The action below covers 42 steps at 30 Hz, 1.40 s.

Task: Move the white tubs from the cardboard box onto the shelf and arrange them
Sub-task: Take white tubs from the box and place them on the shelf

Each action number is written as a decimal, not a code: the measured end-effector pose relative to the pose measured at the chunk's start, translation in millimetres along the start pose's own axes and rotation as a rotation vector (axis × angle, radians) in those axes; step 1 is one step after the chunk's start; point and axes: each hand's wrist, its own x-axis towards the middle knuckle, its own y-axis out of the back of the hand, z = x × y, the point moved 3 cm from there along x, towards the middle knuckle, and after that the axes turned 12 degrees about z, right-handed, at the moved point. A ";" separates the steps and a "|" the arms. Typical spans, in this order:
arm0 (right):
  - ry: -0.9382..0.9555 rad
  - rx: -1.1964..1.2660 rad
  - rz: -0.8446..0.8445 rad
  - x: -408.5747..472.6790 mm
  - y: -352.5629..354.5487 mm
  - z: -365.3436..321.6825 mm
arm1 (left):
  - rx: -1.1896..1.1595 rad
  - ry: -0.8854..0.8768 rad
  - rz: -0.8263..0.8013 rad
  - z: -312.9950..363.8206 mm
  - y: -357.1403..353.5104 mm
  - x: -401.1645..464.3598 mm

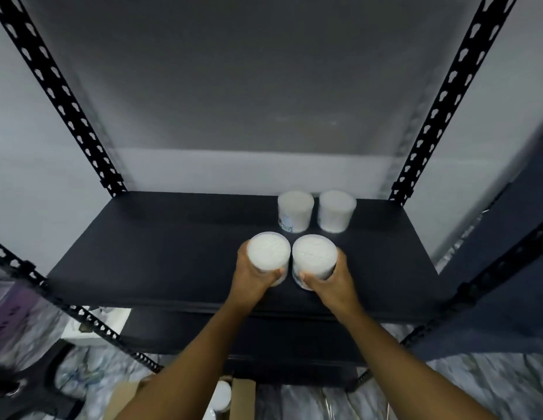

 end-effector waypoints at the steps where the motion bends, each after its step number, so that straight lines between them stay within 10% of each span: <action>1: 0.007 0.003 -0.009 7.4 -0.2 1.1 | 0.007 -0.003 0.004 -1.0 -4.6 4.9; 42: -0.008 -0.120 -0.031 41.2 -19.5 6.3 | 0.237 0.118 -0.043 -3.0 0.1 50.0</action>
